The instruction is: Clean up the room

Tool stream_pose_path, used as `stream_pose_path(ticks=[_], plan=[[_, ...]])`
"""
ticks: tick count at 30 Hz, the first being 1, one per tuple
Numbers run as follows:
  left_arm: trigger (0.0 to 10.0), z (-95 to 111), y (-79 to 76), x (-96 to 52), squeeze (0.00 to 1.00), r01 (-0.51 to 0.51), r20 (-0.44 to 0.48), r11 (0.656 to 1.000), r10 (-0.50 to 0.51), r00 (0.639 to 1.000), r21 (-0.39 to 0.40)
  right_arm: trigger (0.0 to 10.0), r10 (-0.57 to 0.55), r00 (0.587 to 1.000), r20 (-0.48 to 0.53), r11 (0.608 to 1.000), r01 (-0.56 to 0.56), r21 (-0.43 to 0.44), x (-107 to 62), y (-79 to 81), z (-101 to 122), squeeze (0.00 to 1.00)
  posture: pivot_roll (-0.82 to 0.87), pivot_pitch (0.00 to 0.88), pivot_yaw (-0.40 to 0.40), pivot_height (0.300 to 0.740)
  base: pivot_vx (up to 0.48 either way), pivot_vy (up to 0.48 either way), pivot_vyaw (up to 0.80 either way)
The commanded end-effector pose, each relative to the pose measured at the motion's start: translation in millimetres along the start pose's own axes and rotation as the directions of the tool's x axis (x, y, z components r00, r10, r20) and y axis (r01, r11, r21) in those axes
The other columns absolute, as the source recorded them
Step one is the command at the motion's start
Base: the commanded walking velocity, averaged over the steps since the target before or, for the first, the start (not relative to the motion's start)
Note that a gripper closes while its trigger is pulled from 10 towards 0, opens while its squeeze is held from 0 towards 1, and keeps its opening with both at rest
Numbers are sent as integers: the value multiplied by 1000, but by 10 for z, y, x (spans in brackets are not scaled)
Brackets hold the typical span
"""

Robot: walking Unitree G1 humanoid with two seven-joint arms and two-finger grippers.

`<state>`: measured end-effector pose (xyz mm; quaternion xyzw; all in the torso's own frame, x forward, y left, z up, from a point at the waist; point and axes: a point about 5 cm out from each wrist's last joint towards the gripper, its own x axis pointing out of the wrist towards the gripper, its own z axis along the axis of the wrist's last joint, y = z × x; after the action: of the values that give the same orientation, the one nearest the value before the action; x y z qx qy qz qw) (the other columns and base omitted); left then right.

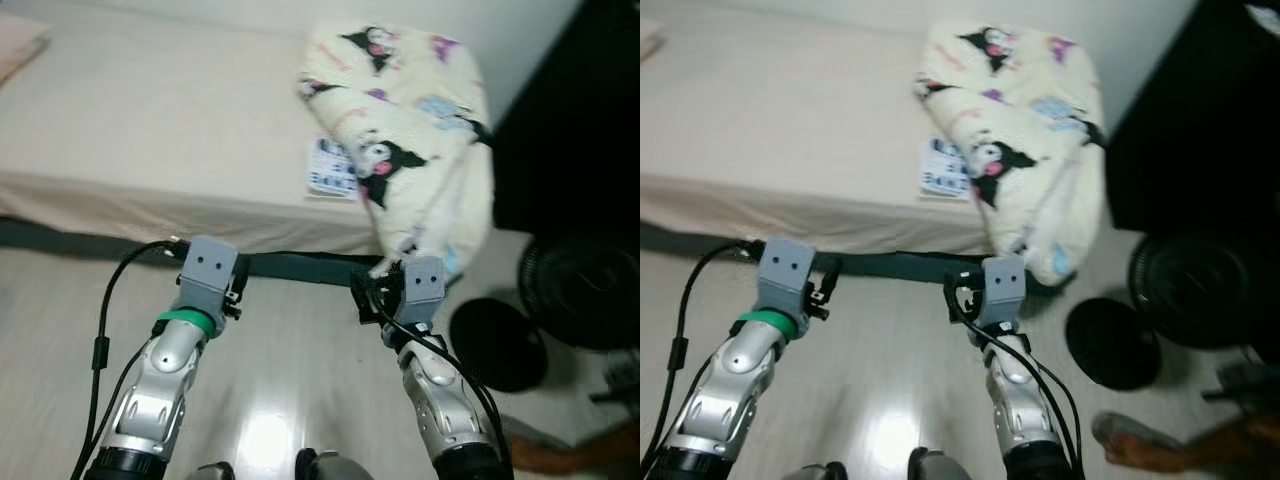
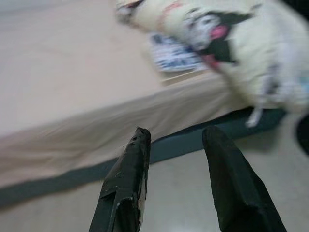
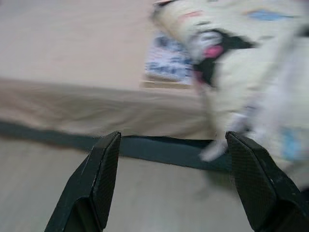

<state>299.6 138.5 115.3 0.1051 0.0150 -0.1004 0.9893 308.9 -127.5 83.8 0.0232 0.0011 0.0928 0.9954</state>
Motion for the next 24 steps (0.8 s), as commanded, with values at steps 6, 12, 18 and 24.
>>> stream_pose_path(ticks=[6, 12, 18, 24], plan=[[10000, -28, 11, -11, 0, -9, 2, 1000, 9, 1000, 15, 10000, -12, 1000, -29, 1000, 12, 3, -43, -17, -75, 0, 37, 75, -7, 740, 210, 0, -533], [10000, -22, 16, -6, 0, -10, 6, 1000, 10, 1000, 15, 10000, -11, 1000, -27, 1000, 11, -1, -41, -16, -73, 0, 37, 76, -7, 740, 459, 0, 0], [10000, -18, 15, -3, 0, -9, 8, 1000, 9, 1000, 16, 10000, -12, 1000, -26, 1000, 12, -1, -41, -16, -72, 0, 36, 75, -7, 740, 461, 0, 0], [10000, -17, 19, 5, 0, -11, 9, 1000, 11, 1000, 19, 10000, -11, 1000, -25, 1000, 11, -1, -35, -15, -71, 0, 39, 73, -6, 740, 461, 0, 0]])
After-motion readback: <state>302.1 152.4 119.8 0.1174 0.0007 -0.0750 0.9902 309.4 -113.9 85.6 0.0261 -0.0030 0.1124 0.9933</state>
